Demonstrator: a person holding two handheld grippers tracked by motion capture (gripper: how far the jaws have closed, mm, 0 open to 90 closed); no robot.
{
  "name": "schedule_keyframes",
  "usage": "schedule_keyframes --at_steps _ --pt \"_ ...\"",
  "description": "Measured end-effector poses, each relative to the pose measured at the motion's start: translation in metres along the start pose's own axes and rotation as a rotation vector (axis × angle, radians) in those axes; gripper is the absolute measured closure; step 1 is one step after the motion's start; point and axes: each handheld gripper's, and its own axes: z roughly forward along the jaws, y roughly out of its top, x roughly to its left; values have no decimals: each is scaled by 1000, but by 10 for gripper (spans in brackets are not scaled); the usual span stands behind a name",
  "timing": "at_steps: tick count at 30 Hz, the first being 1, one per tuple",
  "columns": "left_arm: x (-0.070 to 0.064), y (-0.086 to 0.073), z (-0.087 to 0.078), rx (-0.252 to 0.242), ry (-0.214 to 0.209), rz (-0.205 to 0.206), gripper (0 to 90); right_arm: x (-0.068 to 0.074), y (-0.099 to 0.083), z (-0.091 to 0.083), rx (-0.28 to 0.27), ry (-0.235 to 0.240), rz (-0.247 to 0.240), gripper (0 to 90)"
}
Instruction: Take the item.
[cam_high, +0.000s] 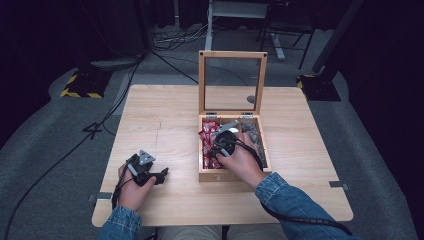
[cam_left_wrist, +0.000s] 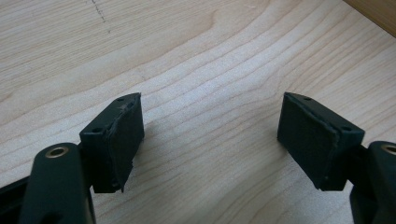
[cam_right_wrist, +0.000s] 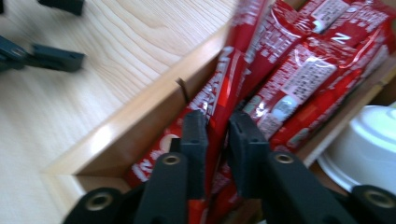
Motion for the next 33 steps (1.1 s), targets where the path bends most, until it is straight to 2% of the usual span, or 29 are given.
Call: schedule_keyframes --at_steps 2,10,16,25,33 --pt "0 0 0 0 0 0 231 0 0 -2 -20 35 31 811" --pt "0 0 0 0 0 0 231 1 7 -15 -100 46 36 815" --pt "0 0 0 1 0 1 231 -3 11 -26 -154 60 57 816" --pt "0 0 0 -1 -1 -2 231 -6 14 -45 -219 57 49 816" --pt "2 0 0 -1 -11 9 228 -13 10 -71 -270 42 48 817"
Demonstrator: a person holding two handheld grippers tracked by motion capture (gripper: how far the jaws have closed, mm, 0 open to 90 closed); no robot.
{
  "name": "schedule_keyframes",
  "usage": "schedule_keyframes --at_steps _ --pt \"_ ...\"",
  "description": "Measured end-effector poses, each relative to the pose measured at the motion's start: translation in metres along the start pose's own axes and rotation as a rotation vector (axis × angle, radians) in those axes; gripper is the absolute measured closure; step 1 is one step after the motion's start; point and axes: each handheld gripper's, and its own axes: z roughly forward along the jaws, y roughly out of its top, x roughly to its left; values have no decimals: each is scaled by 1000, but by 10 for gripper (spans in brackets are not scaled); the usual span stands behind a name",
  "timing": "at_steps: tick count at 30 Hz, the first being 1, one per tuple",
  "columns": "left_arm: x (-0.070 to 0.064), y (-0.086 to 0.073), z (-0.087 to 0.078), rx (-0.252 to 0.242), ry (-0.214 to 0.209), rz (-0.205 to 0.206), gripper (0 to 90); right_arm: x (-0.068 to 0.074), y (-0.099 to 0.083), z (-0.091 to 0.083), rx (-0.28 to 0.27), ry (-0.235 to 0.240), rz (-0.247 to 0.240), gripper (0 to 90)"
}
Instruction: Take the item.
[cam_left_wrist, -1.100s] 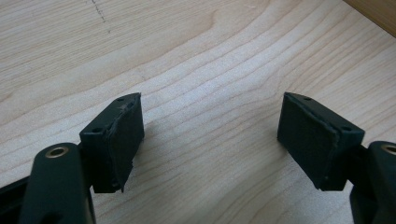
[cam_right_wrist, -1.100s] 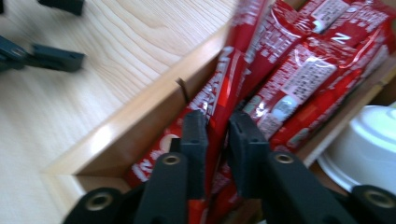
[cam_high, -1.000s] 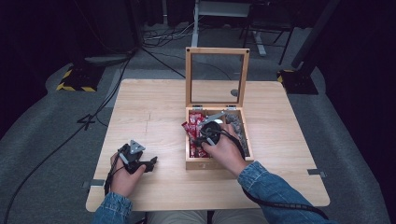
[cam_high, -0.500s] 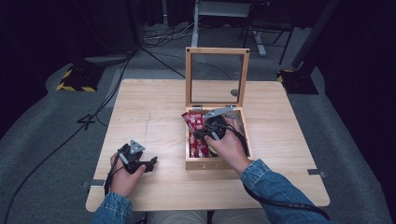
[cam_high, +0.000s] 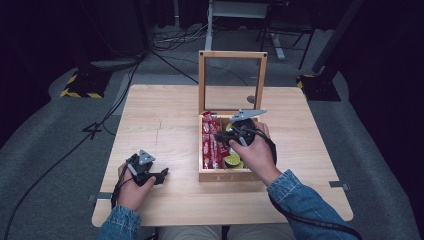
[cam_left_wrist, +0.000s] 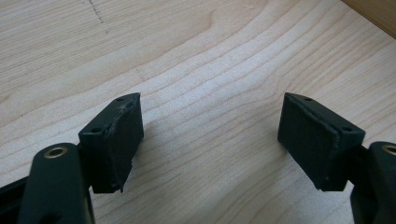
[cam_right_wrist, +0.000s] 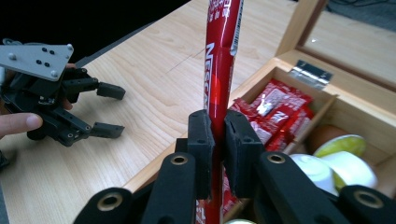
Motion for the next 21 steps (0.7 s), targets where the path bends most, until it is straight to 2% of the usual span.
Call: schedule_keyframes --at_steps 8,11,21 --pt "0 0 0 3 5 -3 213 -12 -1 -29 -38 -41 -7 816" --pt "-1 0 0 13 1 -2 148 -17 -2 -38 -50 -54 -5 816" --pt "0 -2 0 11 1 -2 148 -34 -9 -70 -86 -104 12 816"
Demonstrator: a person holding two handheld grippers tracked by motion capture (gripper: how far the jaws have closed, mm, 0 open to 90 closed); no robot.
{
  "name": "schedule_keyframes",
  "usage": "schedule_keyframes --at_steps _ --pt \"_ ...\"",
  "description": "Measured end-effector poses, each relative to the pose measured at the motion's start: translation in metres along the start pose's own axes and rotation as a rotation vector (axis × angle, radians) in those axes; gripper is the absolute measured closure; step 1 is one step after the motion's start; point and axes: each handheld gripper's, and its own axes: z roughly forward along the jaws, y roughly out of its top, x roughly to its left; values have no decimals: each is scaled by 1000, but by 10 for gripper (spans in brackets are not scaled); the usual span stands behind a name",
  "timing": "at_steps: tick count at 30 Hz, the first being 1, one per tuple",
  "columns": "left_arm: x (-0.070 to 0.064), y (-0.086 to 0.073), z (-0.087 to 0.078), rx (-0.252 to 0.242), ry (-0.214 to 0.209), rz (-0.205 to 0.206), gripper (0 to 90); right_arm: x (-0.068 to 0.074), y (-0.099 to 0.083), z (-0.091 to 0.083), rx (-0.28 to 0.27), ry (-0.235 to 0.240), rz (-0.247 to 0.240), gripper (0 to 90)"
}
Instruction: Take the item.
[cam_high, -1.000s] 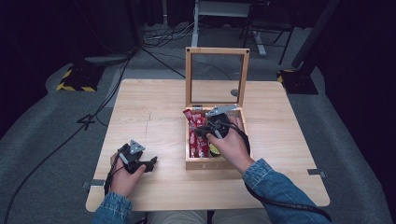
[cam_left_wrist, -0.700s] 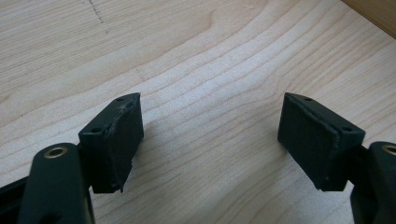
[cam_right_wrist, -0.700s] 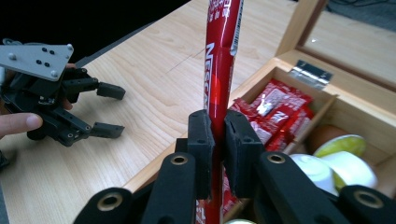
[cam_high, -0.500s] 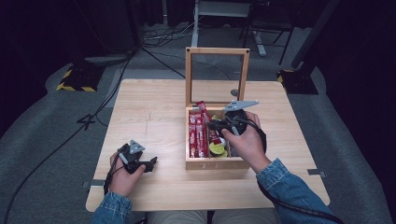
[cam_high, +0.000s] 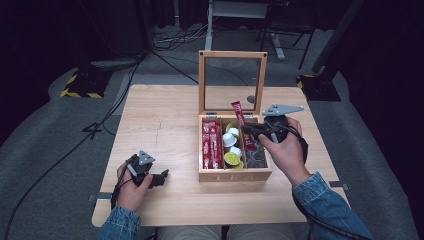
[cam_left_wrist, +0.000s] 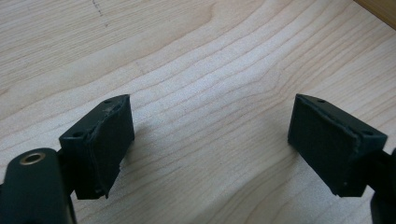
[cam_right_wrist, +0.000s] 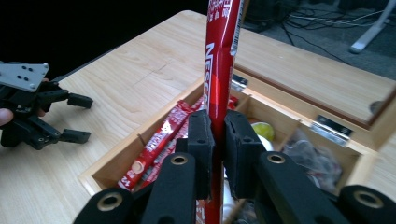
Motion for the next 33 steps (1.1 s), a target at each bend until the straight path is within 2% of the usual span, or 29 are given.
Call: schedule_keyframes --at_steps 21,33 --pt "0 0 0 1 1 0 149 -46 -14 -42 -25 -106 57 817" --pt "0 -1 0 0 1 1 150 -83 -45 -60 -19 -186 115 821"
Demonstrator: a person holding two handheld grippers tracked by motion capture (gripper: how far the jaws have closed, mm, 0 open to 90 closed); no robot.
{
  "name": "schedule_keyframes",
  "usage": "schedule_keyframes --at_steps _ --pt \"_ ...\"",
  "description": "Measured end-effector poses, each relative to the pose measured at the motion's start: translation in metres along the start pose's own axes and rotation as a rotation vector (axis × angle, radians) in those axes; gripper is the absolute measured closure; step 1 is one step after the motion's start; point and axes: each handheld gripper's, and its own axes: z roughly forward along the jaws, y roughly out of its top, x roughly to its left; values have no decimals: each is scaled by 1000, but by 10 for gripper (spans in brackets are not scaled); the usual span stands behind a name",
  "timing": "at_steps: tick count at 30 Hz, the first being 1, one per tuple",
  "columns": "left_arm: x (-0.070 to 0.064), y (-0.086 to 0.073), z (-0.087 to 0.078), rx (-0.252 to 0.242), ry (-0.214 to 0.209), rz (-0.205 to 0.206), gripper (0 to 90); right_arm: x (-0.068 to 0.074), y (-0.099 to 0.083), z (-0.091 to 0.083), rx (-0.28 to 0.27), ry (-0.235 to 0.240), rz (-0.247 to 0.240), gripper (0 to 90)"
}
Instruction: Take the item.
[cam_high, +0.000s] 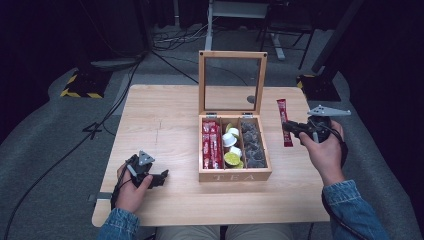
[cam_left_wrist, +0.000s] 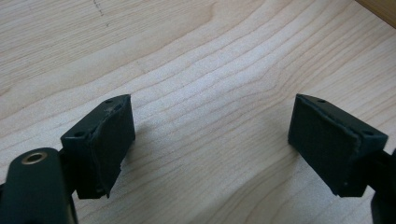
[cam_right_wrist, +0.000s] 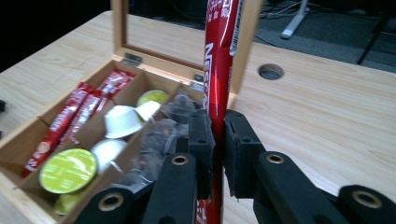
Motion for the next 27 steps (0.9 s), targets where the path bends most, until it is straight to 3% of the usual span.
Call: schedule_keyframes --at_steps 4,7,10,13,16,18,27 --pt "0 0 0 0 1 0 150 -13 -12 -3 -12 -13 14 821" --pt "0 0 0 1 1 0 150 -18 -27 -4 -30 17 38 821" --pt "0 0 0 0 0 0 150 -22 -42 -2 -44 16 59 821" --pt "0 0 0 3 0 3 150 -25 -57 4 -23 9 85 821" --pt "0 0 0 3 0 2 150 -28 -61 9 9 -1 81 822" --pt "0 0 0 4 0 3 150 -34 -66 13 3 4 99 822" --pt "0 0 0 1 1 0 150 -44 -86 27 88 -17 139 821"
